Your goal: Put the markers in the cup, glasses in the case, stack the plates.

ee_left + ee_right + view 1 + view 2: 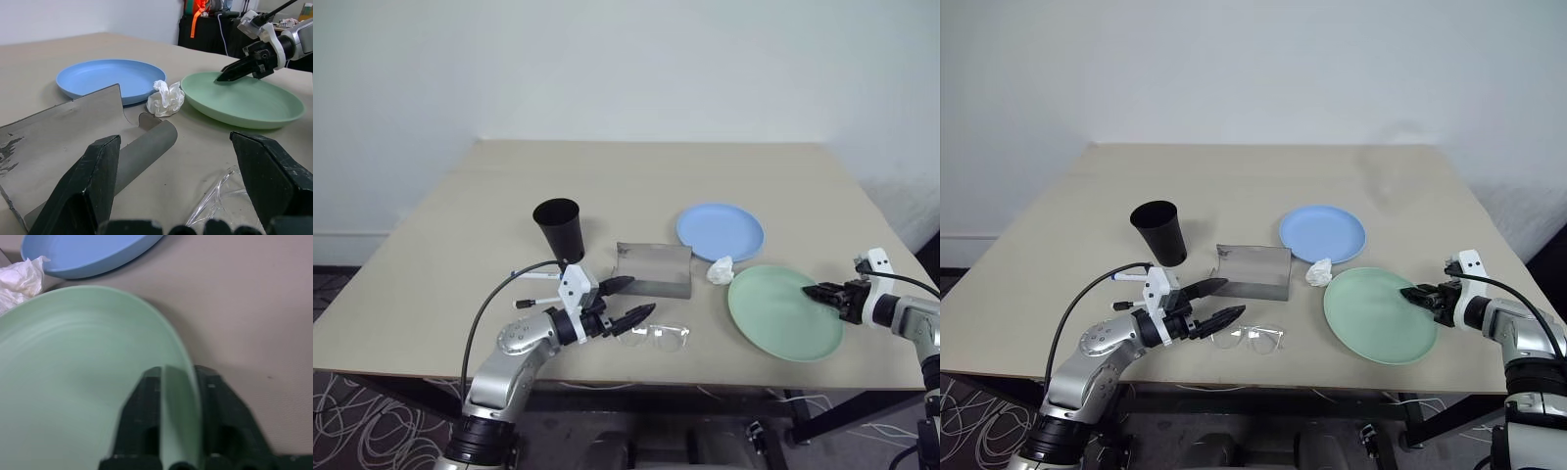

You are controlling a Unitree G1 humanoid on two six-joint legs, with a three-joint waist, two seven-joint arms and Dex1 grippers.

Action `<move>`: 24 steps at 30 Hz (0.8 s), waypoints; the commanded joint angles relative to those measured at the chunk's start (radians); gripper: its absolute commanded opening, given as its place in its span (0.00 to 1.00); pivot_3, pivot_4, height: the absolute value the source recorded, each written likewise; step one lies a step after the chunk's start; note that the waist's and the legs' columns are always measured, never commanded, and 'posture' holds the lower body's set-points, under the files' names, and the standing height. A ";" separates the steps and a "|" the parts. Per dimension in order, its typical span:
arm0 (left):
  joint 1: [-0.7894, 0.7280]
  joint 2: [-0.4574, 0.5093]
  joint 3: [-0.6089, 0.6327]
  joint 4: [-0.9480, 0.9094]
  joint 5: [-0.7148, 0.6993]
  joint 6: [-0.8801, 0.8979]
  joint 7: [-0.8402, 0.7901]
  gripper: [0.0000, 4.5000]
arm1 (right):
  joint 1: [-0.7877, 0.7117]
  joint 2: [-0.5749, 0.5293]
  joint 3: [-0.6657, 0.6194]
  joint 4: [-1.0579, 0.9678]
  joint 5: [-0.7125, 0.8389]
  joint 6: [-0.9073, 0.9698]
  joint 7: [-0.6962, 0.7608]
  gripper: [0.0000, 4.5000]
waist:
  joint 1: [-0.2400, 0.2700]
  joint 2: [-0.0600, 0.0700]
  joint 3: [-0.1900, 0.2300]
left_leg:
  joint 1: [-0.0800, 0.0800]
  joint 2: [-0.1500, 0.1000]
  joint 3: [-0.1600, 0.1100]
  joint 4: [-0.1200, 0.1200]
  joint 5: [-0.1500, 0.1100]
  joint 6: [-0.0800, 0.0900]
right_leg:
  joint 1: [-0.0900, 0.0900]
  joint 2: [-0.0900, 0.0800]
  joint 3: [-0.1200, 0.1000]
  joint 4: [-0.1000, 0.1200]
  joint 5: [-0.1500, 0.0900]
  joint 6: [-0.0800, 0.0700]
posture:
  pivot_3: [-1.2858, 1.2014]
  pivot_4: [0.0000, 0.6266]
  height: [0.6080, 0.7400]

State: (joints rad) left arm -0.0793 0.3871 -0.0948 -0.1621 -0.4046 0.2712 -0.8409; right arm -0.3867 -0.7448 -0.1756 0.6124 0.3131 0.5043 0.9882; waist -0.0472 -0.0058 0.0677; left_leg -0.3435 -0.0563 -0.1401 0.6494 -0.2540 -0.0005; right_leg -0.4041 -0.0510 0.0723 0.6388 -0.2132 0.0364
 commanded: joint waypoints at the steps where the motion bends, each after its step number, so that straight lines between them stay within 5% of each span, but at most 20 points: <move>1: -0.010 0.006 0.009 -0.022 -0.001 -0.017 -0.003 0.84 | -0.020 -0.021 -0.006 -0.035 -0.003 0.001 0.002 0.04 | 0.000 0.000 0.000 | 0.000 0.000 0.000 0.000 0.000 0.000 | 0.000 0.000 0.000 0.000 0.000 0.000 | 0.52 0.00 0.97; 24: -0.017 0.008 0.010 -0.016 0.002 -0.016 -0.003 0.84 | -0.148 0.000 -0.056 -0.118 0.127 0.043 0.113 0.04 | -0.001 0.000 0.000 | 0.000 0.000 0.001 0.001 0.000 0.000 | 0.000 0.000 0.000 0.000 0.000 0.000 | 0.52 0.00 0.97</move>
State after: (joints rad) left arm -0.0794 0.3903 -0.0945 -0.1614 -0.4010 0.2712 -0.8405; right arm -0.4937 -0.7489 -0.2039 0.5414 0.4036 0.5561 1.1085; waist -0.0481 -0.0055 0.0680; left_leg -0.3434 -0.0559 -0.1386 0.6508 -0.2541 -0.0003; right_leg -0.4042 -0.0510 0.0727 0.6390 -0.2132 0.0364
